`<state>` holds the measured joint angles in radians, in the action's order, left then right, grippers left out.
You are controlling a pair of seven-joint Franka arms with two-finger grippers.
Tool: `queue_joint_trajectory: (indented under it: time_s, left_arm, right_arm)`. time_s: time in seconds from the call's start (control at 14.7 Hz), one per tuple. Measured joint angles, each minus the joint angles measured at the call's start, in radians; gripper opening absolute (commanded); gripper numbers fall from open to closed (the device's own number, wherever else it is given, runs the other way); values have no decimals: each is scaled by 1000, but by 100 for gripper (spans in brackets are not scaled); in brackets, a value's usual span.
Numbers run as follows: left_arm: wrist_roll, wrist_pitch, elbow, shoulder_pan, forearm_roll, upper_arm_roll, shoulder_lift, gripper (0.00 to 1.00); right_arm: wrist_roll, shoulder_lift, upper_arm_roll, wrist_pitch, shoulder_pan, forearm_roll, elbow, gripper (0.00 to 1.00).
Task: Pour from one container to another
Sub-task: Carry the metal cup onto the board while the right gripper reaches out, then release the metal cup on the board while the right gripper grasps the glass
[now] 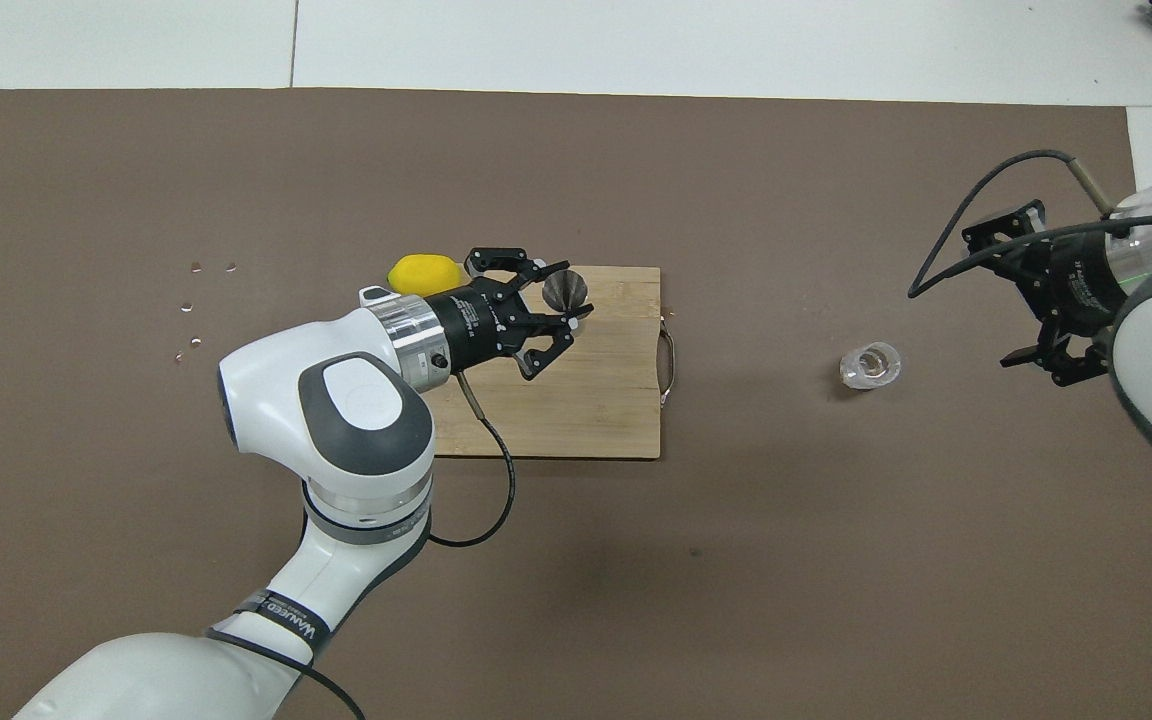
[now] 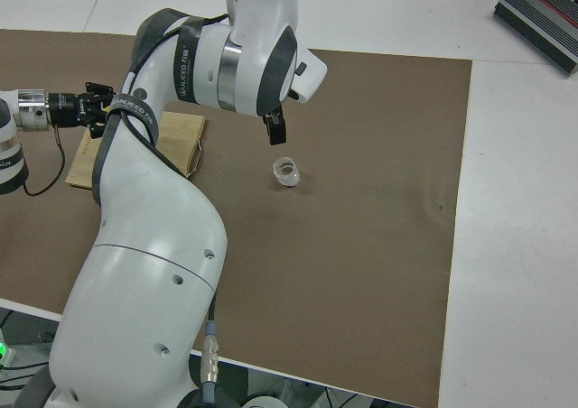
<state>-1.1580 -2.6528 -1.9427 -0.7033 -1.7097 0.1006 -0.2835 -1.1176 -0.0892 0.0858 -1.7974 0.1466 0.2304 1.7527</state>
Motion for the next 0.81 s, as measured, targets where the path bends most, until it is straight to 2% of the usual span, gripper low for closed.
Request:
queue_joint_trajectory:
  time_s: [0.27,0.54,0.81]
  left_arm:
    - [0,-44,61,-23,-4,1,-45,0]
    - [0,-52,104,-26,-6,1,-78,0]
    - [0,-65,106,-33,-7,1,-98,0]
  right_arm:
    - [-10,-78,-2,-60,81,145,51,100]
    - [2,-170,-2,-131,104,252,66,100]
    - [126,-258,-2,-168,146,344,97,100]
